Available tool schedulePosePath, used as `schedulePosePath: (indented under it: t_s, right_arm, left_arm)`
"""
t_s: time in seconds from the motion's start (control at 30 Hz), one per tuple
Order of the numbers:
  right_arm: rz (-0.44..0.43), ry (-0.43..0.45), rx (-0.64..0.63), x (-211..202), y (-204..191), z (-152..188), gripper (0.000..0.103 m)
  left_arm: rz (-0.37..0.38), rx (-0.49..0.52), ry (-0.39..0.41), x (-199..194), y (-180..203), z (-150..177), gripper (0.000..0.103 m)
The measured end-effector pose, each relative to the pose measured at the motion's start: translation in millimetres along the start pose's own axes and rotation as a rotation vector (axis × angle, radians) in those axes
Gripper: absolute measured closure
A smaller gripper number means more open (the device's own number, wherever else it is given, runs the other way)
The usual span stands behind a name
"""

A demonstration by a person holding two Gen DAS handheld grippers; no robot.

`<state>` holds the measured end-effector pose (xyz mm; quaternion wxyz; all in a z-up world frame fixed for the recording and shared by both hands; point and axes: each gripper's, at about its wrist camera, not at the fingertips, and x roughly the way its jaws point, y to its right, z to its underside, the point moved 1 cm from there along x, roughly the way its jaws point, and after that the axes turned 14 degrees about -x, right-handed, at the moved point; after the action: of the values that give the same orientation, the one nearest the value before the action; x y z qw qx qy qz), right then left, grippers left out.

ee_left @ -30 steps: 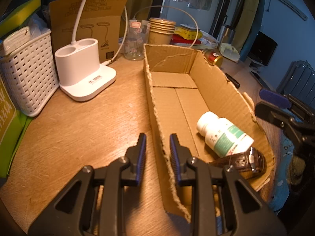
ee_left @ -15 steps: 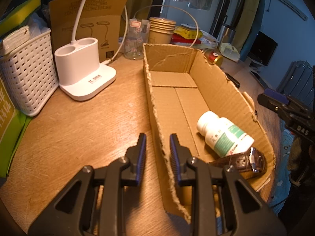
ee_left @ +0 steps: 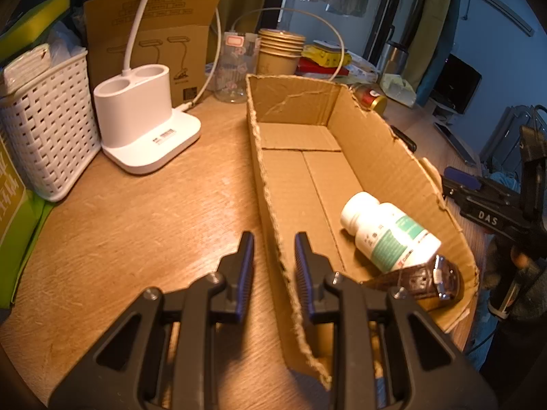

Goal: Organize rigid objects
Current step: 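Move the right gripper to the black car keys and grasp them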

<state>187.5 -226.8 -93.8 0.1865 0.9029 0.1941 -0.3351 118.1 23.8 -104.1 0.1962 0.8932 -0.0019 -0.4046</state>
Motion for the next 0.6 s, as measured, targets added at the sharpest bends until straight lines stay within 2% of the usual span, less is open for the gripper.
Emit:
schedulePosePath:
  t_s: [0.2,0.4,0.6]
  right_arm:
    - [-0.039,-0.008,0.069,11.2,8.2,-3.6,0.043]
    - [0.001,0.016,0.049,20.3,13.1,-23.0,0.043]
    - [0.026,-0.009,0.052,41.6,25.8,-36.3,0.043]
  left_arm:
    - [0.0,0.0,0.0,0.9,0.1,0.0,0.077]
    - [0.001,0.002,-0.001,2.5,0.3,0.8,0.077]
    - [0.001,0.002,-0.001,2.5,0.3,0.7,0.077]
